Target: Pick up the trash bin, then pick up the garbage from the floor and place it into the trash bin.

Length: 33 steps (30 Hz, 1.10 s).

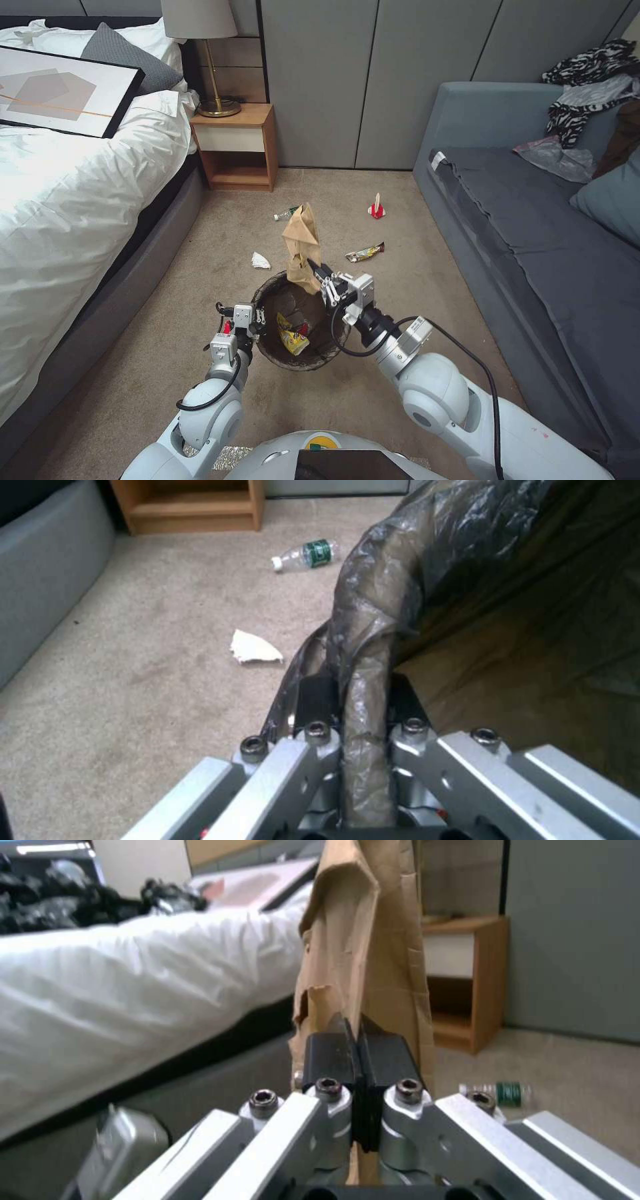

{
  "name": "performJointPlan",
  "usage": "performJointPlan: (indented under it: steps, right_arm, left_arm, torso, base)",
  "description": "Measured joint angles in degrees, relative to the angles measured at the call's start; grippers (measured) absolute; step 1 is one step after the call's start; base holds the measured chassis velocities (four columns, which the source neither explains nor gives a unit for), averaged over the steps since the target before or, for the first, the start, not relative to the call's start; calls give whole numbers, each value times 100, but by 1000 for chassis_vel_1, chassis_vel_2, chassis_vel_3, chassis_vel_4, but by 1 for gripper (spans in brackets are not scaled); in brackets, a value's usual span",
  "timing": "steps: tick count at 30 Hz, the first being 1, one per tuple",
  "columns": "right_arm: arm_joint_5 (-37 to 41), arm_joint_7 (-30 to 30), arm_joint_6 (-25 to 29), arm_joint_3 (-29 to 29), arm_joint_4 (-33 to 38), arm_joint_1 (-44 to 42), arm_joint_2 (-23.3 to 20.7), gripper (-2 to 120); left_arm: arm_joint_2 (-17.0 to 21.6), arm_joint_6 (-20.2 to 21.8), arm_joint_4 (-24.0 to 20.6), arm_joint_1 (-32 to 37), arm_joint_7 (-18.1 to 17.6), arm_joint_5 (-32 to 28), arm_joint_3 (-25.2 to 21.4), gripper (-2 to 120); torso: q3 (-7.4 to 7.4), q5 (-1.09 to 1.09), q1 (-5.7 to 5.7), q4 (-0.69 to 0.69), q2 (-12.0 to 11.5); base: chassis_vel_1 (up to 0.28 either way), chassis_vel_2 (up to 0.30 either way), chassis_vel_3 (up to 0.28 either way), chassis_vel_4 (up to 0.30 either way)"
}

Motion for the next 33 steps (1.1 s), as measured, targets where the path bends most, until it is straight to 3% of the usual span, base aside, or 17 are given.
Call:
performJointPlan:
  steps: [28, 33]
  right_arm:
    - [-431, 266, 70, -733, -1381, 180, 328, 0]
    - [-502, 398, 23, -754, -1412, 161, 350, 15]
  left_arm:
    - [-55, -17, -123, 28, -6, -9, -87, 2]
    - [-55, -18, -123, 17, -7, -20, -84, 2]
  torso:
    - [0, 0, 0, 0, -1]
    - [0, 0, 0, 1, -1]
  base:
    - [0, 0, 0, 0]
    - [0, 0, 0, 0]
